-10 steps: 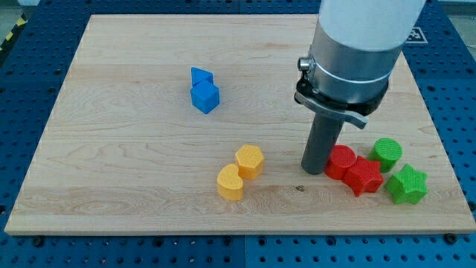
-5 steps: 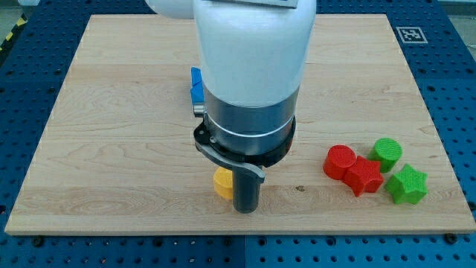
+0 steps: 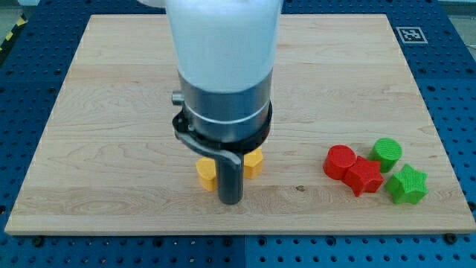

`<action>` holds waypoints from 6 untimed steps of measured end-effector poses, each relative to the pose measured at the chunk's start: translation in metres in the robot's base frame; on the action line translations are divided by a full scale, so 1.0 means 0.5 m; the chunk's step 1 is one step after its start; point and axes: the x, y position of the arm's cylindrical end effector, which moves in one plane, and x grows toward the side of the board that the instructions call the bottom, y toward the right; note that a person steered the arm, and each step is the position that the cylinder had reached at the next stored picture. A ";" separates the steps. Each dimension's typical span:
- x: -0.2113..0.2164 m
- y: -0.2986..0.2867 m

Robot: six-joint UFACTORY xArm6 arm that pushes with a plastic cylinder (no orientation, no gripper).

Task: Move yellow heart to the bottom of the blue cube

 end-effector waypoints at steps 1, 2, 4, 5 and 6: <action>0.009 -0.066; 0.009 -0.066; -0.035 -0.052; -0.072 -0.035; -0.108 -0.035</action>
